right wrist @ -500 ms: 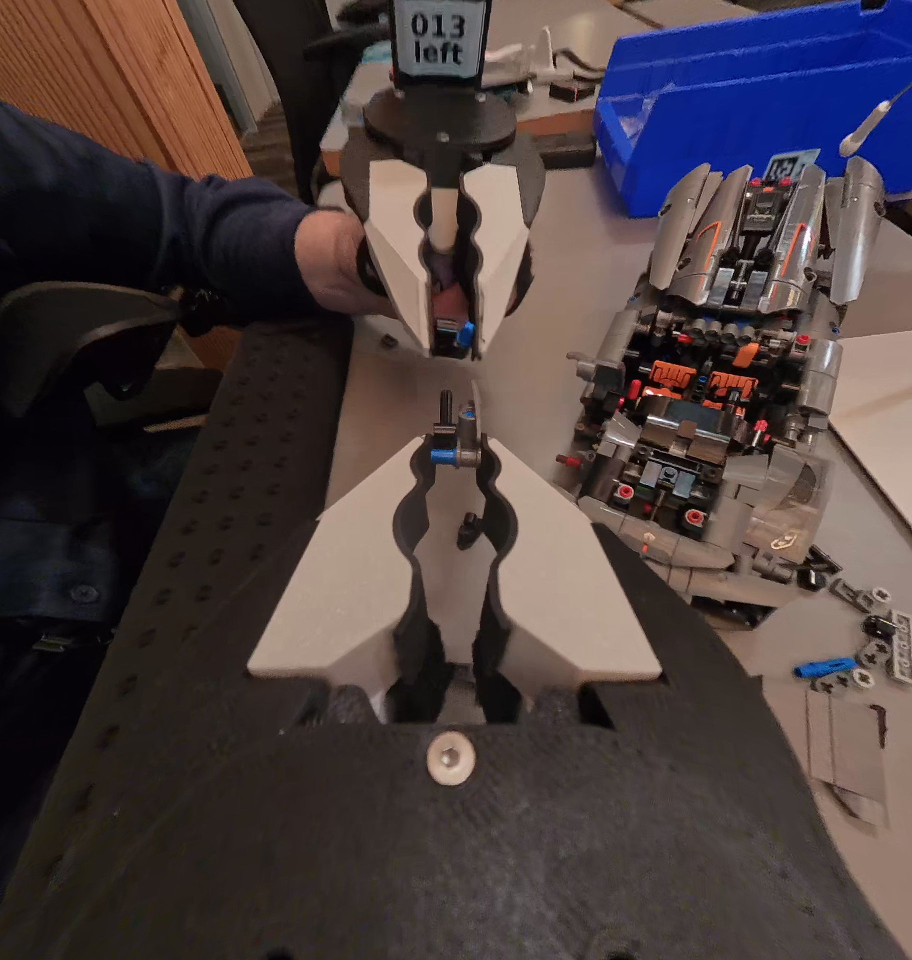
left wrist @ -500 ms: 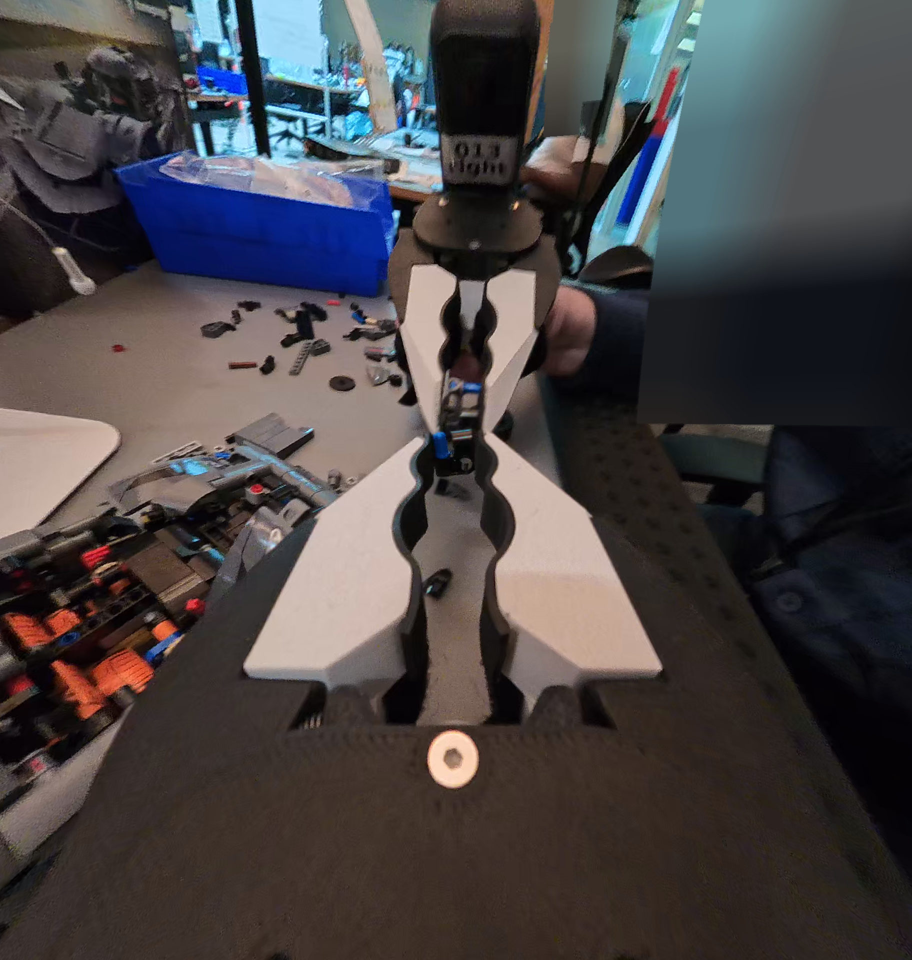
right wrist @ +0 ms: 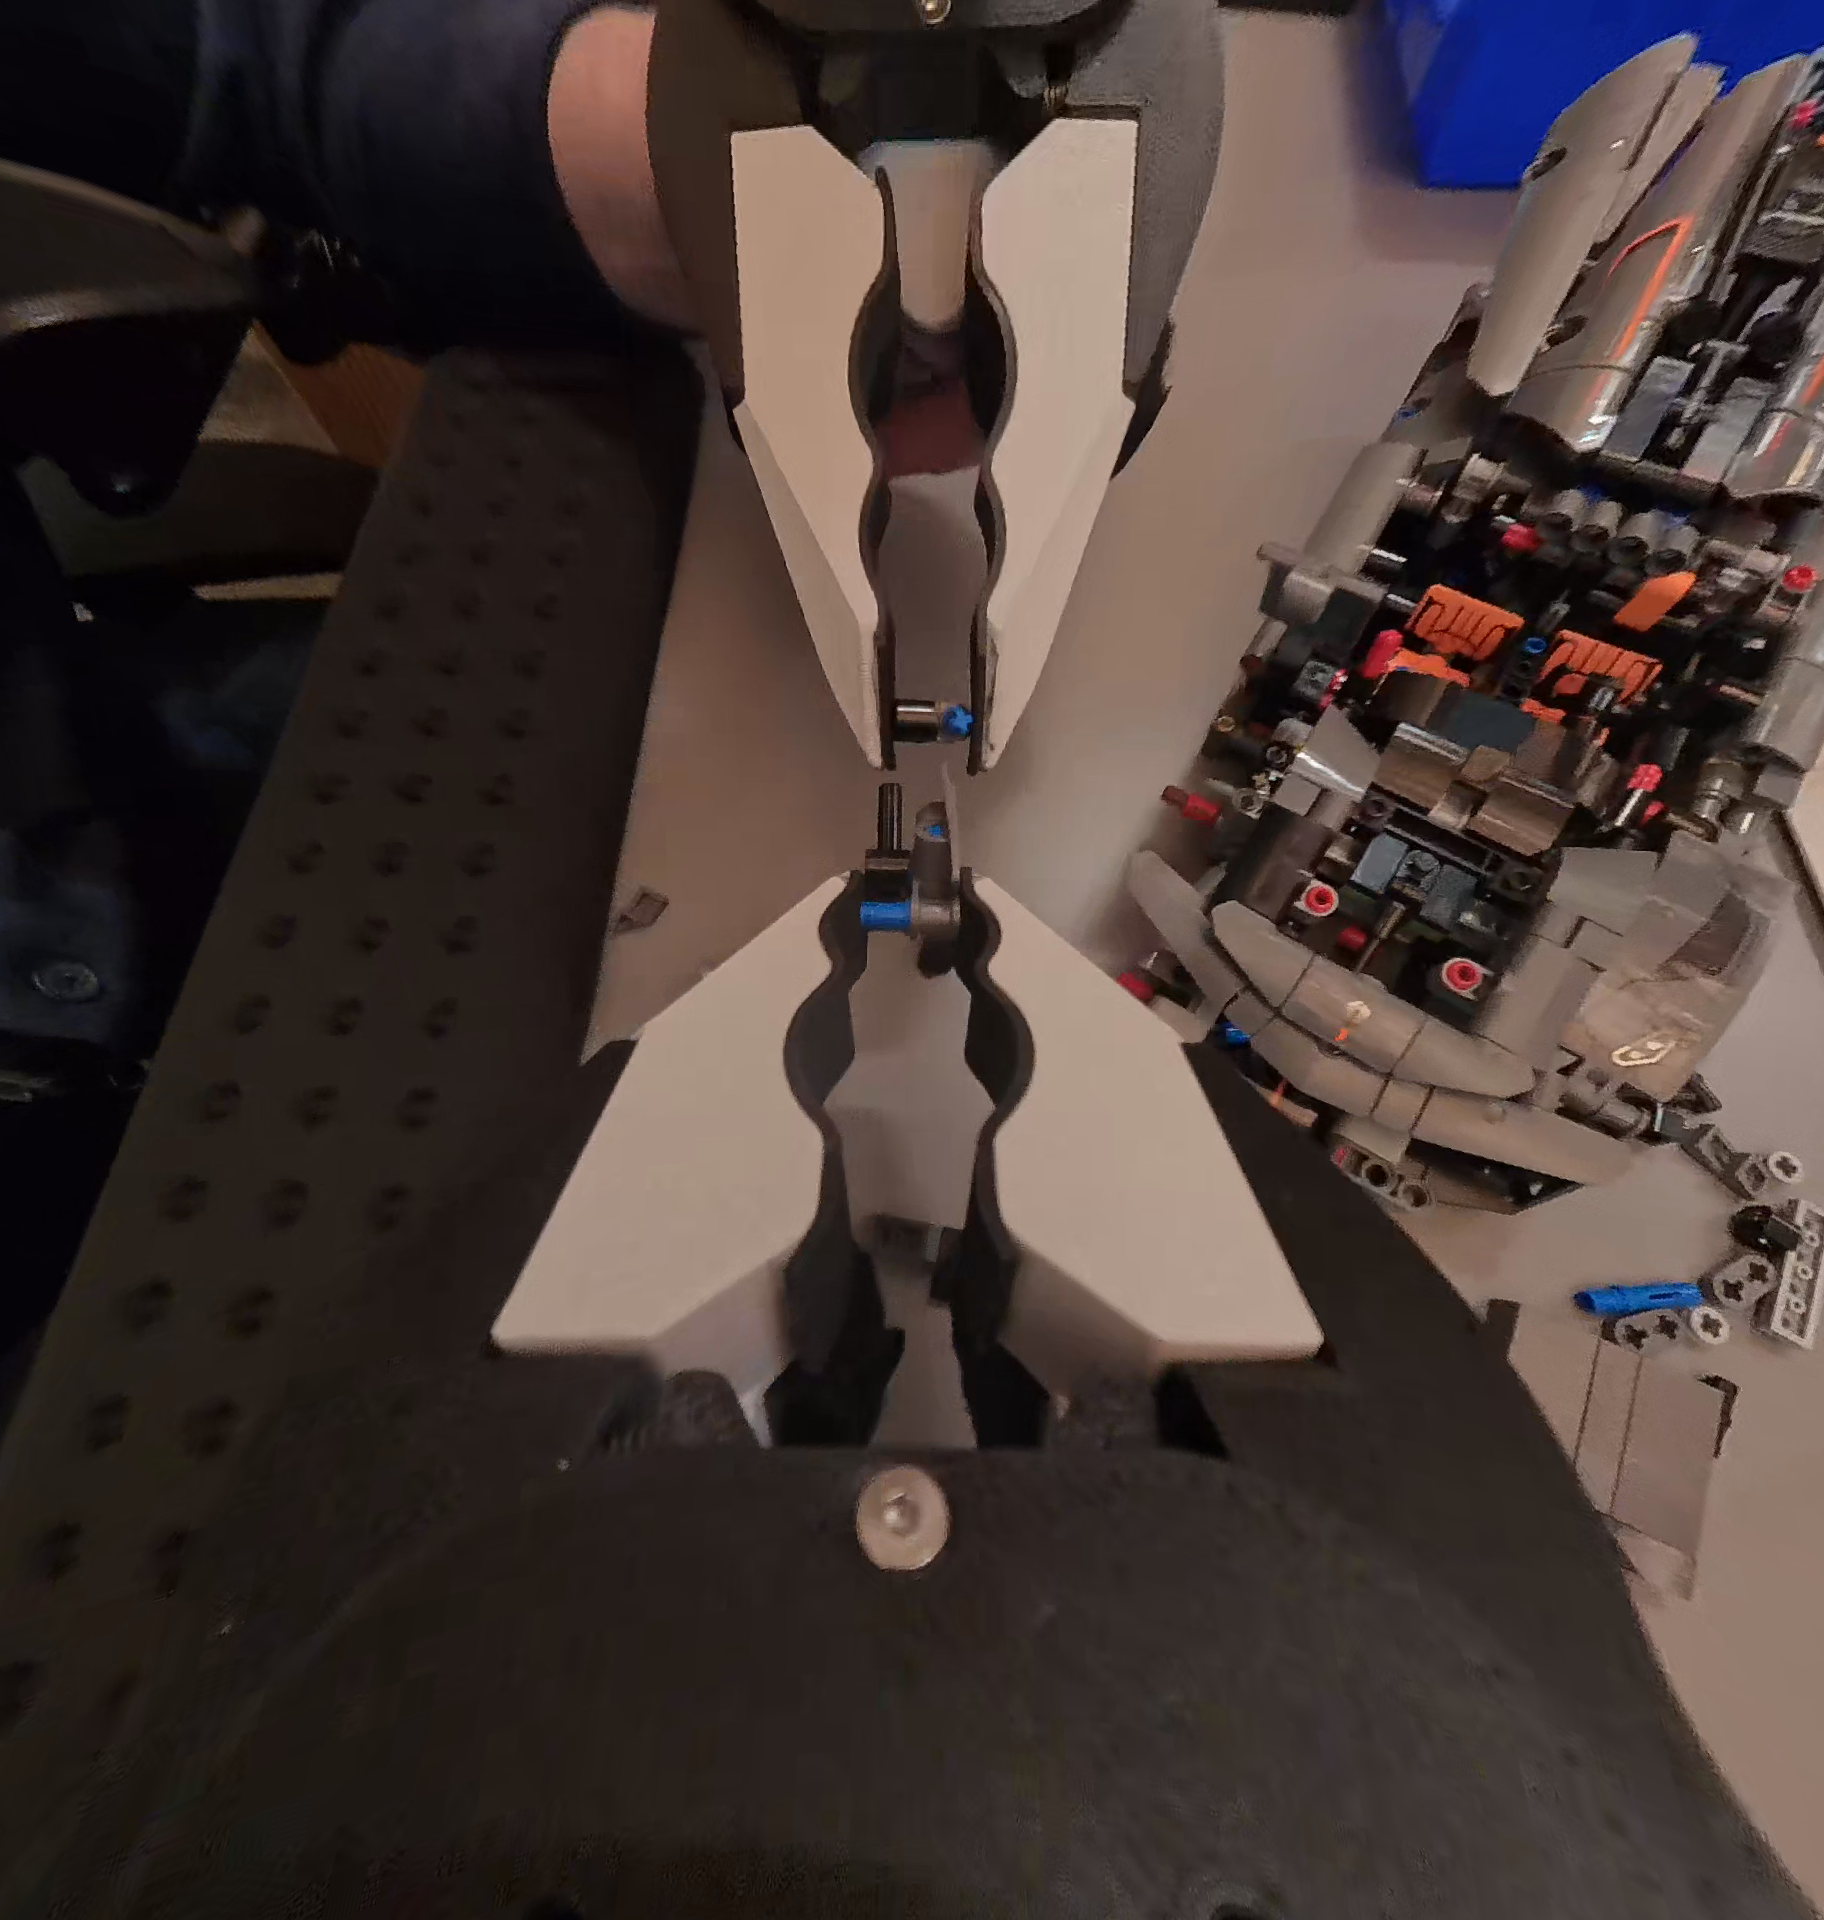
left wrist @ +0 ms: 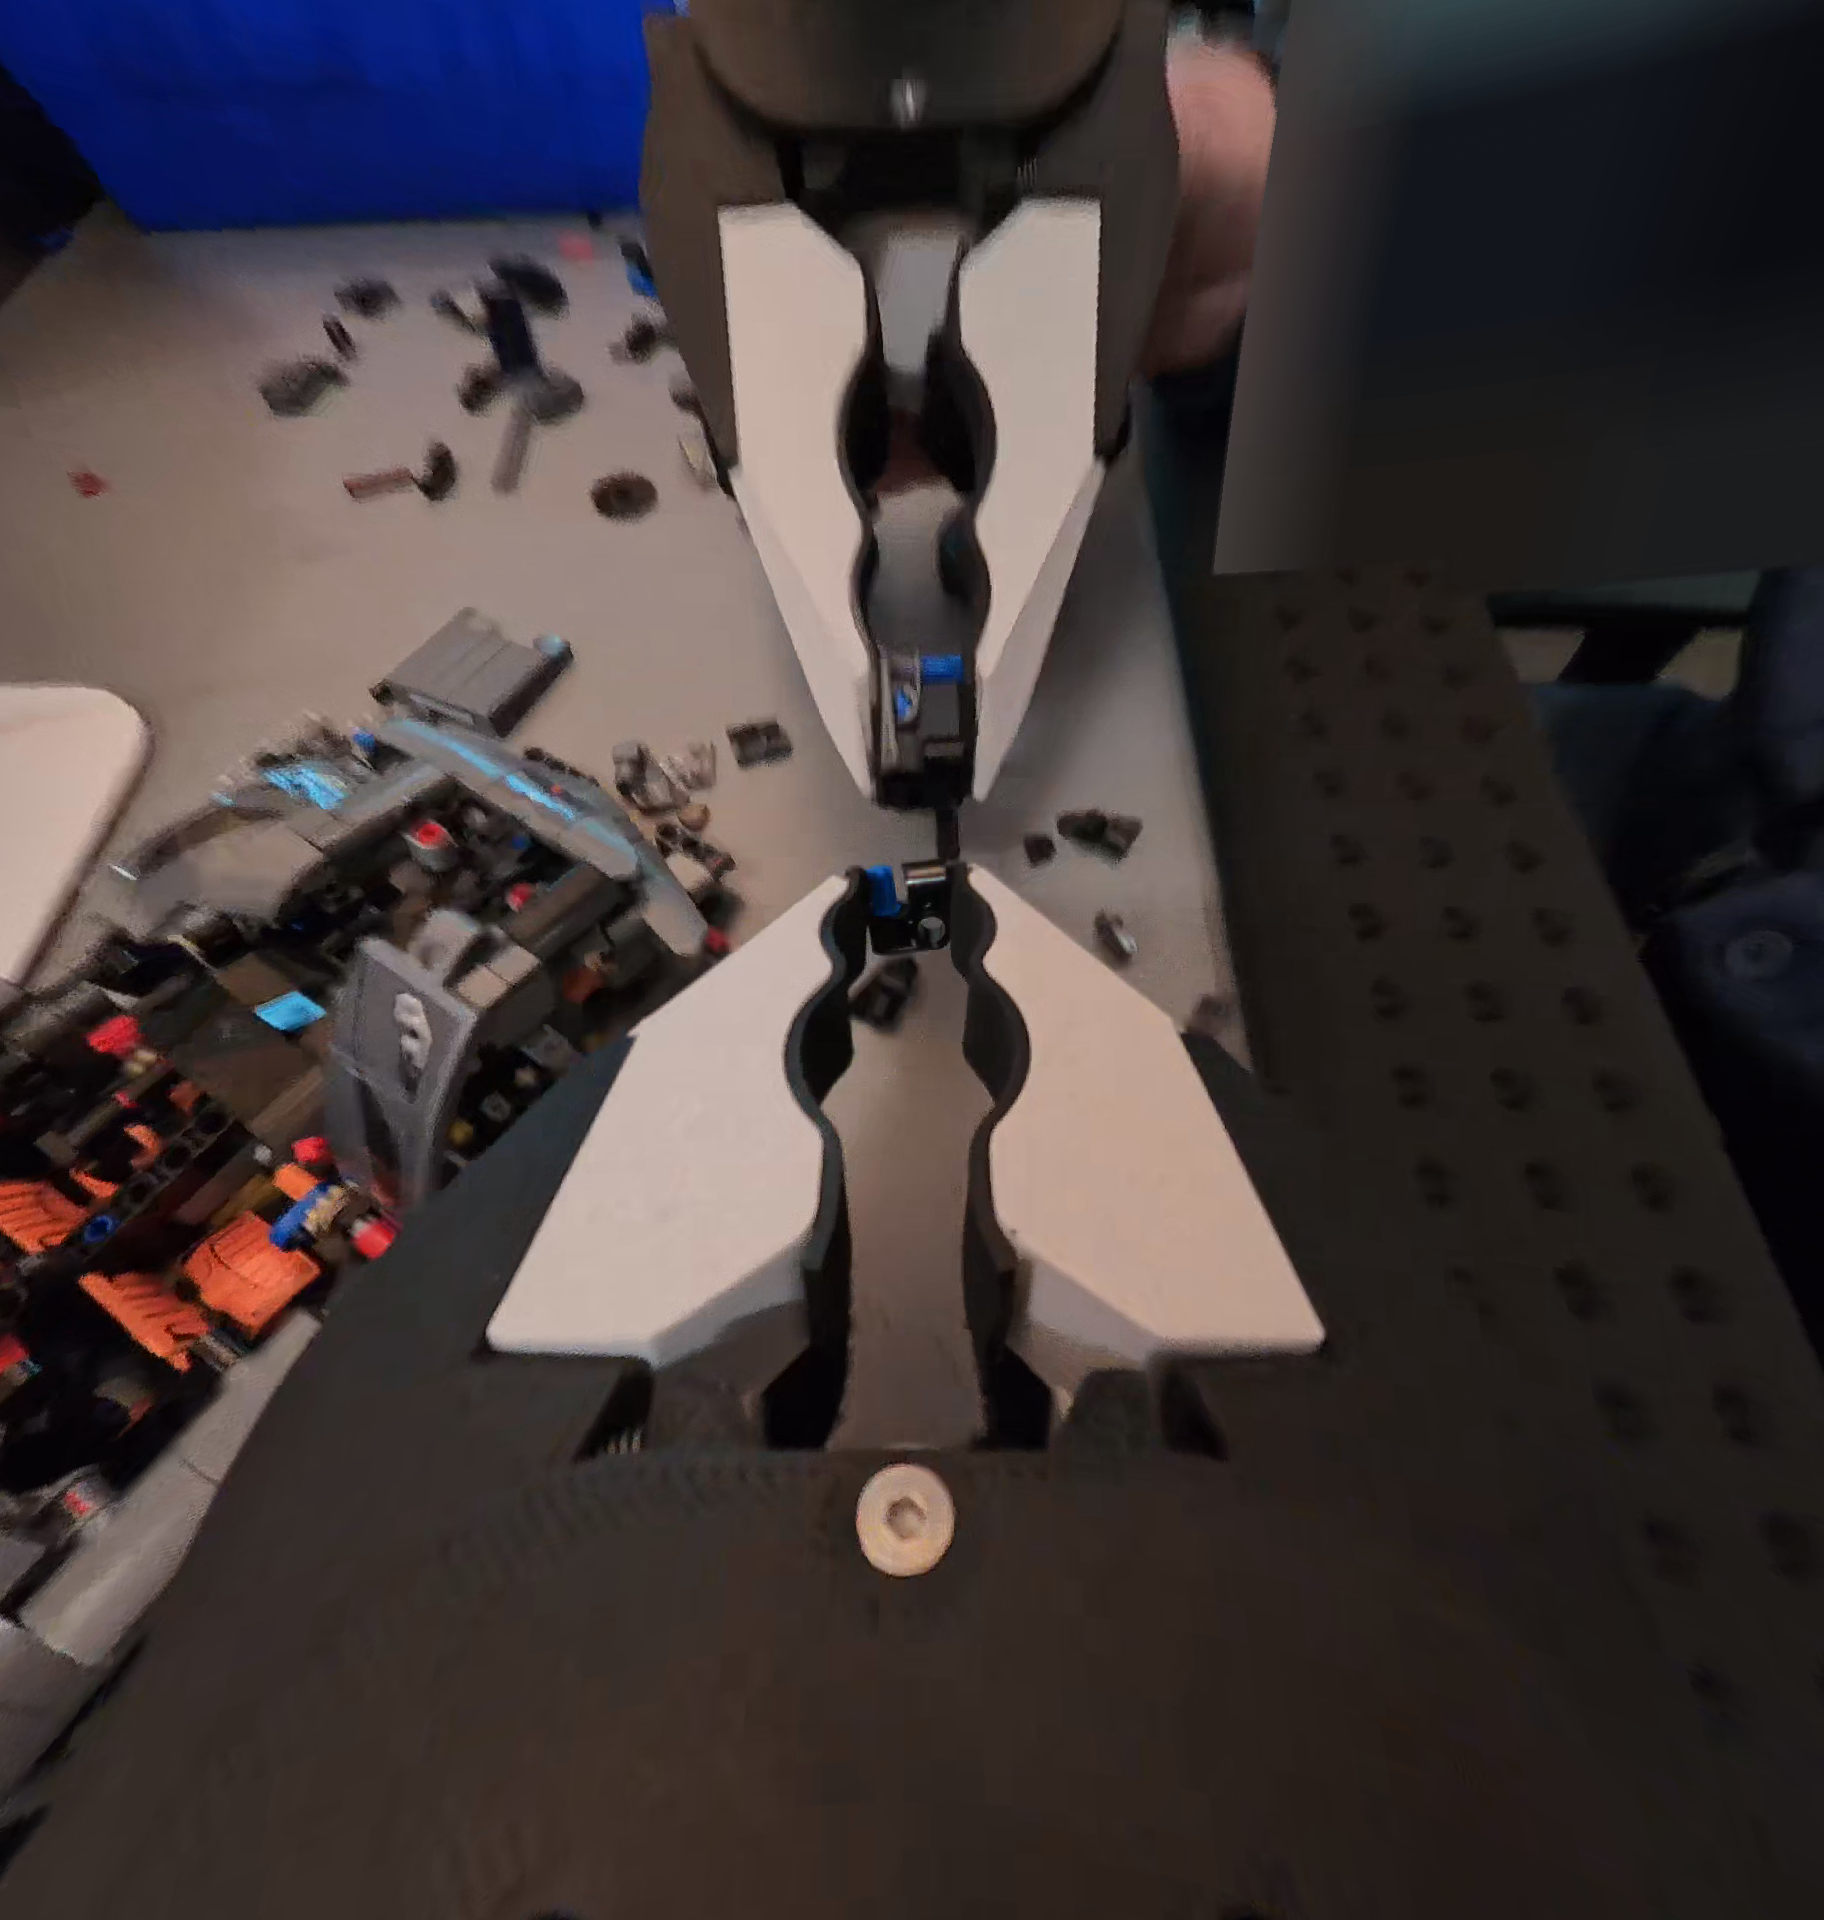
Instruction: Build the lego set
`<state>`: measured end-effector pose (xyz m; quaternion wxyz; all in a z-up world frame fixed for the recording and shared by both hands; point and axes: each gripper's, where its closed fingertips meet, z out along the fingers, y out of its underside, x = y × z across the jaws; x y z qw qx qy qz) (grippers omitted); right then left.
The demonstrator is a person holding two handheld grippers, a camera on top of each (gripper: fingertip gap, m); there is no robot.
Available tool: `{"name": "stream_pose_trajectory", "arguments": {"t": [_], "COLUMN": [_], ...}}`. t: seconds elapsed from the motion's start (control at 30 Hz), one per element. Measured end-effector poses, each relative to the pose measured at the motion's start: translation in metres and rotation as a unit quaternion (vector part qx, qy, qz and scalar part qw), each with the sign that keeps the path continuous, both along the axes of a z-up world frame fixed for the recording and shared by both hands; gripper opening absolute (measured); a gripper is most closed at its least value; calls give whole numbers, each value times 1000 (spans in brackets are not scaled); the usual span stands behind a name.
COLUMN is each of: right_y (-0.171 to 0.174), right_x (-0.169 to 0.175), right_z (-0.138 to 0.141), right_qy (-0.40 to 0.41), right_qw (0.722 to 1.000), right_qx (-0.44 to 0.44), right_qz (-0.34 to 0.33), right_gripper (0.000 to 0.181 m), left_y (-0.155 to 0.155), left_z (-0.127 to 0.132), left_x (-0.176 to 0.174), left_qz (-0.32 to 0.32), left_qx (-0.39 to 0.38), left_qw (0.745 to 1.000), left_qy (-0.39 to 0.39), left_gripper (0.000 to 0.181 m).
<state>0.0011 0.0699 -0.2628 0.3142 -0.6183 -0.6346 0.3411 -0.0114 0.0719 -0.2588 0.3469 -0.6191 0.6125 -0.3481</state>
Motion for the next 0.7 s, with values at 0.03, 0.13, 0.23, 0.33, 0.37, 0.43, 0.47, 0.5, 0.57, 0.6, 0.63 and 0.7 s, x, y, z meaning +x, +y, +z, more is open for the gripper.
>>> {"name": "stream_pose_trajectory", "arguments": {"t": [0.03,0.13,0.23,0.33,0.37,0.43,0.47,0.5,0.57,0.6,0.63,0.7], "right_y": [-1,-7,-11,-12,-12,-13,-13,-13,-14,-15,-16,-18], "right_x": [1,1,2,3,3,1,1,1,-2,-3,-3,-6], "right_z": [-4,-20,-35,-39,-40,-41,-41,-41,-37,-36,-35,-34], "right_qy": [-12,-55,-98,-105,-106,-101,-101,-100,-88,-83,-81,-78], "right_qw": [1000,998,995,994,994,994,994,994,996,996,996,996], "right_qx": [6,10,14,3,1,-7,-7,-4,-4,-2,0,5], "right_qz": [2,18,29,28,27,30,30,30,34,36,38,43], "right_gripper": [14,15,14,14,14,15,15,15,15,14,14,15], "left_y": [-1,-8,-12,-19,-18,-16,-15,-13,-15,-14,-14,-16], "left_z": [-10,-35,-64,-66,-65,-63,-60,-56,-45,-40,-35,-30], "left_x": [-3,-8,-14,-10,-10,-10,-9,-8,-4,-2,0,4], "left_qz": [-4,-22,-30,-38,-37,-32,-30,-26,-31,-30,-29,-35], "left_qx": [-2,2,21,0,4,6,7,13,16,24,30,39], "left_qw": [999,995,983,982,983,984,985,987,991,993,994,995], "left_qy": [34,101,181,183,179,173,168,157,131,114,102,83], "left_gripper": [13,13,13,13,13,21,27,30,31,28,25,10]}}
